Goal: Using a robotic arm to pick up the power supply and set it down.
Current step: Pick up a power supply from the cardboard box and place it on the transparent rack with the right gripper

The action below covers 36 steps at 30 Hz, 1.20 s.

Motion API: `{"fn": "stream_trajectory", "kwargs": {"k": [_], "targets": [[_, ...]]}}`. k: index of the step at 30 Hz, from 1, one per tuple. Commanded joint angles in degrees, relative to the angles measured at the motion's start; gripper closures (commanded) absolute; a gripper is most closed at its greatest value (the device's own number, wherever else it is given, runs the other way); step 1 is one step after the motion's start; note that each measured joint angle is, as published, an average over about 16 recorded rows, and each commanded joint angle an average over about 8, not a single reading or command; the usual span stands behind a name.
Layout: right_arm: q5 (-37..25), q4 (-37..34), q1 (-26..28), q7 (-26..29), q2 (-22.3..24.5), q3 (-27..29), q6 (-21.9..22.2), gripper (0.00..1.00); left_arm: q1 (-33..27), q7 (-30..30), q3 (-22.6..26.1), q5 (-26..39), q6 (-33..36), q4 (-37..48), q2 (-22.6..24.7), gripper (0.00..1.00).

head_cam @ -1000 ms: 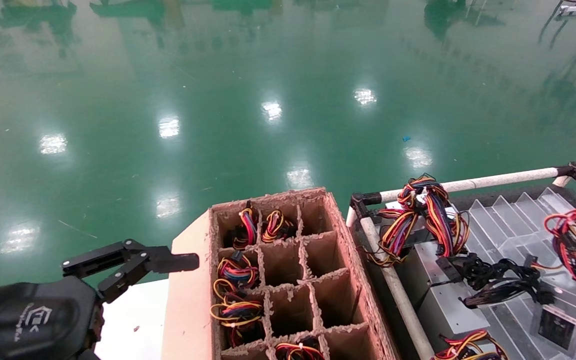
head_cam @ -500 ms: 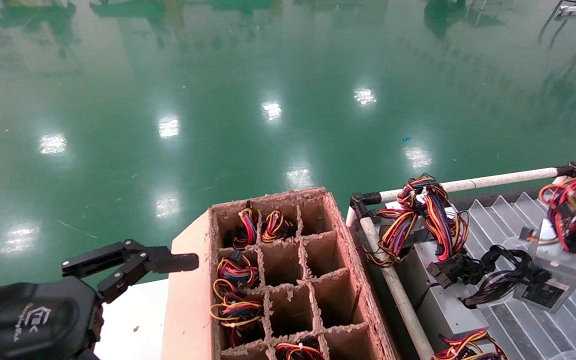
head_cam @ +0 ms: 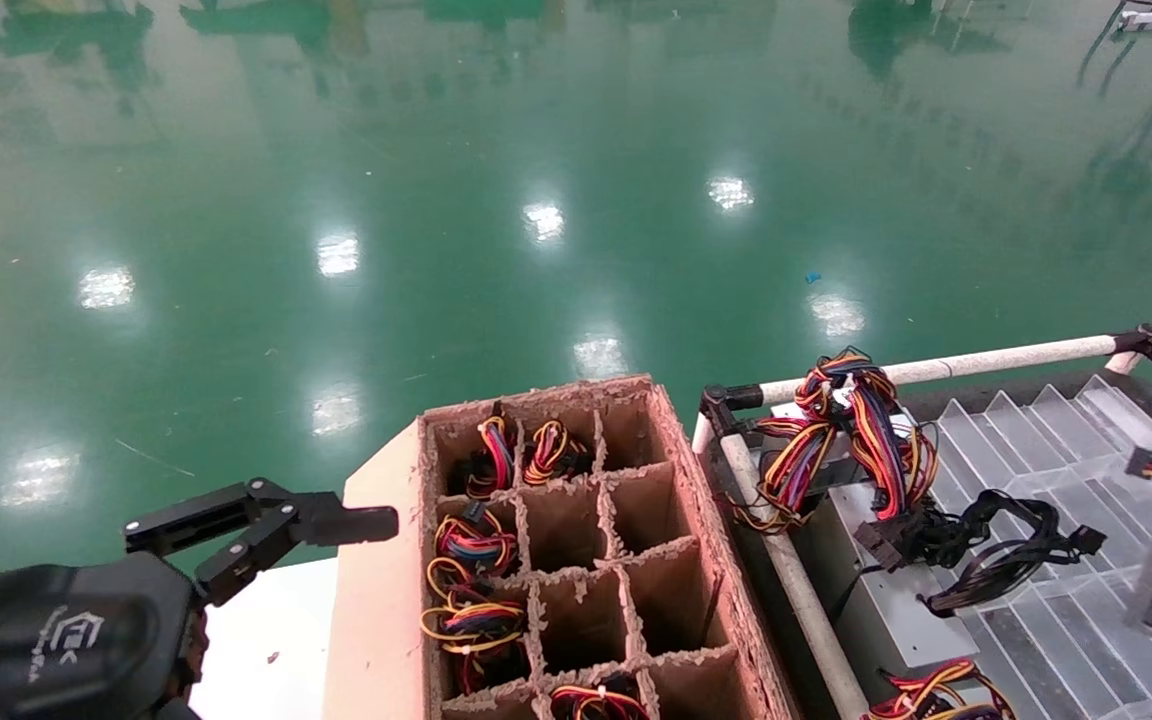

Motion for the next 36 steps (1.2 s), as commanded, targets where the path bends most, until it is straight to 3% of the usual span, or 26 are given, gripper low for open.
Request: {"fn": "stream_trajectory", "kwargs": {"k": [1, 10, 17, 36], "targets": [[1.0, 0.4, -0.3, 0.2, 1.0, -0.3, -0.2, 1.00, 0.0, 0.0, 0.0, 0.0, 0.0, 0.0, 0.0, 0.00], [7.4, 2.3, -4.8, 0.7, 3.8, -5.1, -0.5, 1.00, 0.0, 0.0, 0.0, 0.0, 0.0, 0.0, 0.0, 0.00], [11.7, 3.4, -8.0, 0.0, 3.1, -8.9, -0.1, 1.00, 0.0, 0.0, 0.0, 0.0, 0.0, 0.0, 0.0, 0.00], [8.5, 0.6, -3.1, -0.6, -10.2, -13.5, 0.9, 1.00, 0.0, 0.0, 0.1, 0.0, 0.0, 0.0, 0.0, 0.00]]}}
